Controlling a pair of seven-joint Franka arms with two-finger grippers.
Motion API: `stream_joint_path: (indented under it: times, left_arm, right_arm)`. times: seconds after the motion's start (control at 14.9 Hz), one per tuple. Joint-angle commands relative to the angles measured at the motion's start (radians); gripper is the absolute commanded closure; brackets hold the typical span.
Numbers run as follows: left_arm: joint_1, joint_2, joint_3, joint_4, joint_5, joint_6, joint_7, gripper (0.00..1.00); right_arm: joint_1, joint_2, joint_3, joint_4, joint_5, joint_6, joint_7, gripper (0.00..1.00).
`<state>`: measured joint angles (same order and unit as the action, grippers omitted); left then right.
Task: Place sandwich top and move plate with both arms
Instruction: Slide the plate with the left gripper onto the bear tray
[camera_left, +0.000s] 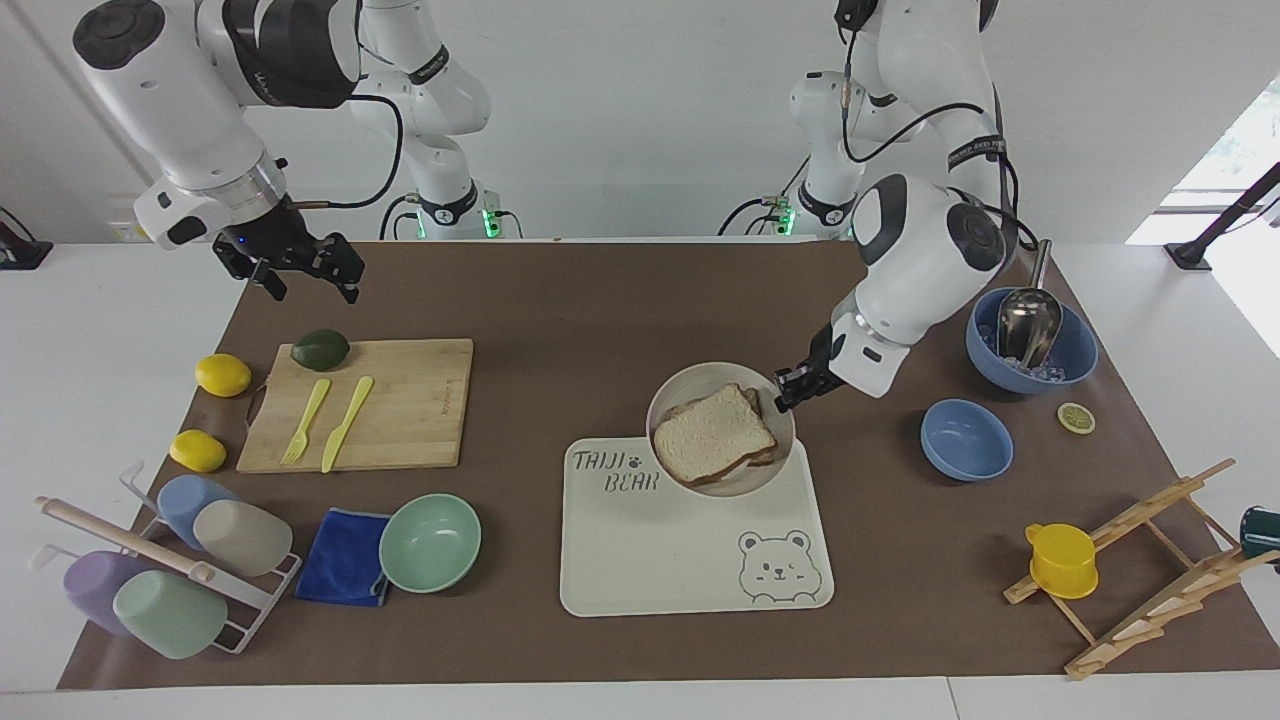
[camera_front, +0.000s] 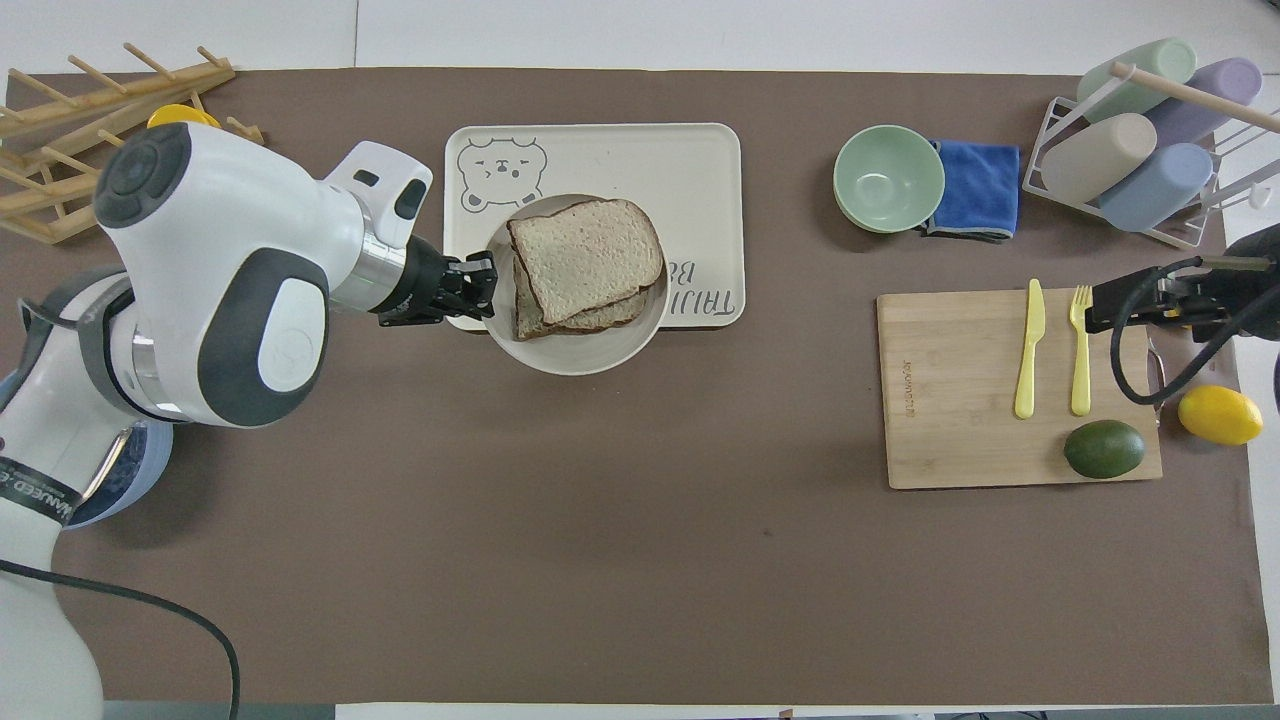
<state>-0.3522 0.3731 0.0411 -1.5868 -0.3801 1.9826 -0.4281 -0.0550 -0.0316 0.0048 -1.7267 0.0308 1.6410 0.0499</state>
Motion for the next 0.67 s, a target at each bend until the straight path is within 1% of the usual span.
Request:
stream_joint_path:
  times: [0.0, 0.13, 0.2, 0.27, 0.4, 0.6]
  left_arm:
    - [0.032, 0.182, -0.006, 0.200, -0.025, -0.045, 0.009, 1.00]
    - [0.030, 0.217, -0.006, 0.211, -0.022, -0.019, 0.011, 1.00]
    - [0.022, 0.228, -0.004, 0.202, -0.017, 0.029, 0.009, 1.00]
    - [0.021, 0.231, -0.006, 0.197, -0.014, 0.082, 0.009, 1.00]
    - [0.006, 0.230, -0.004, 0.167, -0.011, 0.108, 0.009, 1.00]
    - [-0.034, 0.216, -0.003, 0.099, -0.010, 0.176, 0.009, 1.00]
  right_arm:
    - [-0.008, -0.004, 0.001, -0.001, 0.026, -0.012, -0.021, 0.00]
    - [-0.023, -0.008, 0.000, -0.011, 0.026, -0.026, -0.019, 0.00]
    - [-0.043, -0.010, 0.000, -0.010, 0.026, -0.018, -0.027, 0.00]
    - [-0.043, -0.004, 0.001, -0.002, 0.024, -0.006, -0.034, 0.00]
    - [-0.037, -0.007, 0.004, -0.001, 0.023, 0.031, -0.074, 0.00]
    - [-0.039, -0.013, 0.006, -0.007, 0.026, 0.030, -0.071, 0.00]
